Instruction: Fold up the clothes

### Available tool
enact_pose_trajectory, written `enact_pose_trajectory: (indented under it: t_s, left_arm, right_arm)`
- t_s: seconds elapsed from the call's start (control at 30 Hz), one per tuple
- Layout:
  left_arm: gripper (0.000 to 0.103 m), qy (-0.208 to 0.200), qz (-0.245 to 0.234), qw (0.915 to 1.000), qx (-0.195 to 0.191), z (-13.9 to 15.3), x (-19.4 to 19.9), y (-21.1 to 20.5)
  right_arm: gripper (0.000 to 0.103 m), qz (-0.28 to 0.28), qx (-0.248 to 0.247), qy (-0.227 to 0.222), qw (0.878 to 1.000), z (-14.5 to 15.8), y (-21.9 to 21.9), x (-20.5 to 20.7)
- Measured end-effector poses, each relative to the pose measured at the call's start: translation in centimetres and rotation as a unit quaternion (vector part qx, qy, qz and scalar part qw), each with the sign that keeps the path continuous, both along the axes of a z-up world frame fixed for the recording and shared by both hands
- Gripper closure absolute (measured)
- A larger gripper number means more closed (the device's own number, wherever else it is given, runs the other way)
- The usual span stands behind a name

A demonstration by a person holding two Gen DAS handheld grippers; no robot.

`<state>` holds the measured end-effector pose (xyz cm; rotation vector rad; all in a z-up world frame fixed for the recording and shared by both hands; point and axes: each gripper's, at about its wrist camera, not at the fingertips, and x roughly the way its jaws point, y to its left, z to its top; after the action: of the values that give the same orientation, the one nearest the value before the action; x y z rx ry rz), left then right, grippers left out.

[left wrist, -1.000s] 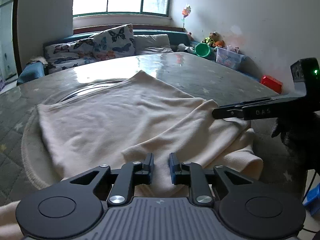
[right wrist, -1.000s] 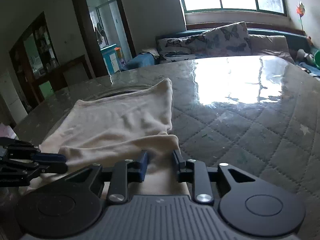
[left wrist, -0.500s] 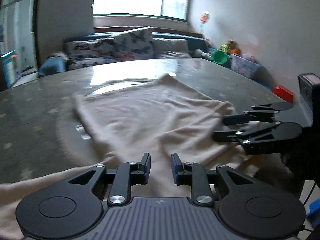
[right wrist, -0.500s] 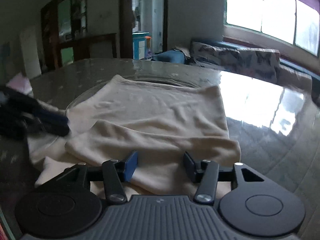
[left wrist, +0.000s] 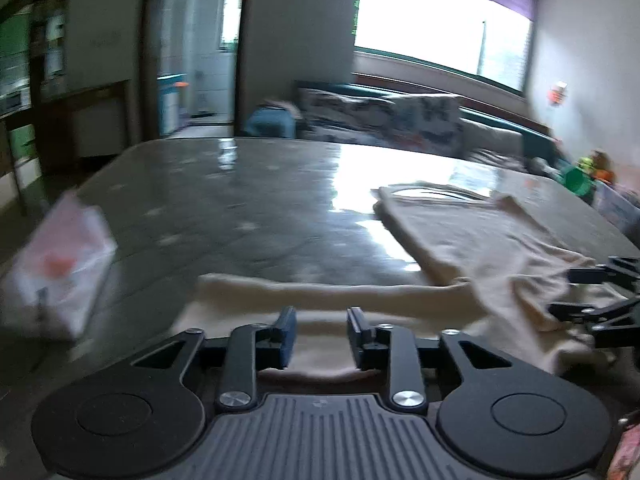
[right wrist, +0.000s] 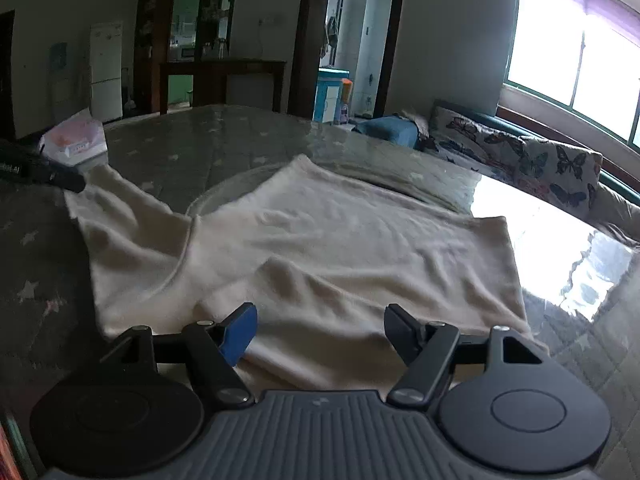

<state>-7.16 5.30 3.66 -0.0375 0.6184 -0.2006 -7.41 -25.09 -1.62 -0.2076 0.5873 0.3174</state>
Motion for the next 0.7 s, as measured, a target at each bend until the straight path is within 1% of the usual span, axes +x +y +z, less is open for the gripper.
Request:
enact_pose_trajectory:
  t_s: [0.07, 0.13, 0.23, 0.3, 0.4, 0.47, 0.53, 0.57, 0.6, 0.63, 0.67, 0.7]
  left_arm:
    - [0.058, 0.0, 0.028, 0.9996, -0.002, -0.3, -0.3, 1.1]
    - [0.058, 0.002, 0.054, 0.9985, -0.007, -0.6, -0.4, 2.1]
    - [0.057, 0.003, 0.086, 0.9962, -0.013, -0.6, -0.4, 3.3]
    - [0.056, 0.008, 0.102, 0.9946, -0.019, -0.7, -0.3, 3.7]
    - [0.054, 0.016, 0.124, 0.9916, -0.03, -0.9, 0.0, 4.4]
    - [0.055, 0.026, 0.133, 0.9898, -0.044, -1.2, 0.4, 4.9]
    - [0.057, 0.035, 0.137, 0.9885, -0.054, -1.5, 0.8, 5.1]
    - [0.064, 0.038, 0.139, 0.9879, -0.058, -1.6, 0.9, 5.2]
    - [0.074, 0.04, 0.141, 0.9873, -0.061, -1.7, 1.0, 5.3]
    - [0.078, 0.041, 0.145, 0.9866, -0.063, -1.7, 1.1, 5.5]
    - [0.088, 0.04, 0.149, 0.9858, -0.065, -1.6, 1.1, 5.6]
    - [0.092, 0.039, 0.152, 0.985, -0.072, -1.5, 1.0, 5.8]
  right_arm:
    - [0.022, 0.006, 0.003, 0.001, 1.0, 0.0, 0.2, 0.0]
    - [0.021, 0.01, -0.005, 0.007, 1.0, -0.5, 0.6, 0.1]
    - [0.018, 0.006, 0.002, 0.012, 1.0, -0.7, 0.3, 0.3]
    - [0.013, 0.001, 0.009, 0.017, 1.0, -0.8, 0.0, 0.4]
    - [0.011, -0.005, 0.014, 0.022, 1.0, -0.8, -0.2, 0.5]
    - [0.009, -0.007, 0.017, 0.024, 1.0, -0.9, -0.3, 0.5]
    - [0.007, -0.009, 0.019, 0.027, 0.999, -0.9, -0.4, 0.6]
    - [0.006, -0.01, 0.021, 0.029, 0.999, -0.9, -0.5, 0.7]
    - [0.005, -0.012, 0.023, 0.031, 0.999, -0.9, -0.5, 0.7]
    - [0.003, -0.014, 0.025, 0.033, 0.999, -1.0, -0.6, 0.8]
    - [0.002, -0.016, 0.027, 0.035, 0.999, -1.1, -0.7, 0.9]
    - [0.0, -0.018, 0.03, 0.038, 0.999, -1.1, -0.8, 1.0]
